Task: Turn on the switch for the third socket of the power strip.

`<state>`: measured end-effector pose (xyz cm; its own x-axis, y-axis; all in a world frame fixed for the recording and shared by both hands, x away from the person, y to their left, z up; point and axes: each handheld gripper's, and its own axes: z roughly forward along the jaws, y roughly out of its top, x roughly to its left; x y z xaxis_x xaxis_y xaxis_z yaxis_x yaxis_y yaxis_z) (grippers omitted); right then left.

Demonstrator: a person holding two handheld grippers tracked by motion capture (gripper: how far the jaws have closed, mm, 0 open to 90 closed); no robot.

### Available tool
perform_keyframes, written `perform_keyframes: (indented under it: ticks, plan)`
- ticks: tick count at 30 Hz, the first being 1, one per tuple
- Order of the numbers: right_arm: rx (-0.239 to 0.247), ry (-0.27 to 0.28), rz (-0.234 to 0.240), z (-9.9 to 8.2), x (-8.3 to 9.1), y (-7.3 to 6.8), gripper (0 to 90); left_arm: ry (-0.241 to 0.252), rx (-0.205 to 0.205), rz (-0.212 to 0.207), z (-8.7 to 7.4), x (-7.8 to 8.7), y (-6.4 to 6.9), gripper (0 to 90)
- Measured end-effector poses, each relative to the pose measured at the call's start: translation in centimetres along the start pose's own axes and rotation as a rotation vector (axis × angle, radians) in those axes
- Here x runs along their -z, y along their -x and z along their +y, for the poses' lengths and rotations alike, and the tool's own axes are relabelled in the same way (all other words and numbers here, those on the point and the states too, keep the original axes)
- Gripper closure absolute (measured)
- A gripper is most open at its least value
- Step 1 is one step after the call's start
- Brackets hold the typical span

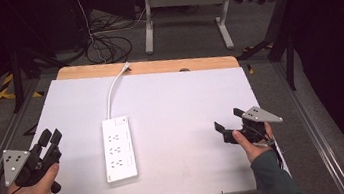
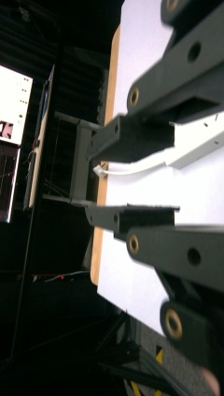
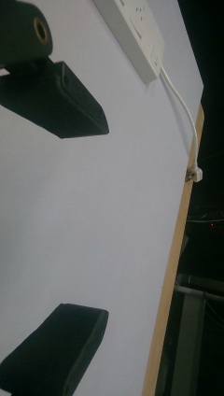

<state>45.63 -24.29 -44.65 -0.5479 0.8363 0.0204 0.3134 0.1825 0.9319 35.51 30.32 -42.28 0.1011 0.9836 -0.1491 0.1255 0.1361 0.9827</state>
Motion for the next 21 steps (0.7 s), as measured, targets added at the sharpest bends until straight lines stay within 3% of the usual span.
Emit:
perform_keyframes:
  ticks: [3, 8, 15, 21]
  plan:
    - [-0.003, -0.001, -0.001, 0.0, 0.0, 0.0, 10.6, -0.006, 0.009, -0.004, 0.0, 0.1, -0.2, 75.9]
    - [0.003, -0.007, 0.006, 0.0, -0.1, 0.0, 10.6, -0.003, -0.019, 0.005, 0.1, 0.2, -0.2, 80.4]
    - [0.012, -0.012, 0.007, 0.0, -0.3, -0.2, 10.9, 0.021, -0.029, 0.060, 0.2, 0.5, -0.8, 89.0]
    - [0.016, -0.014, 0.006, 0.0, -0.3, -0.2, 11.0, 0.016, -0.029, 0.068, 0.3, 0.1, -1.2, 89.8]
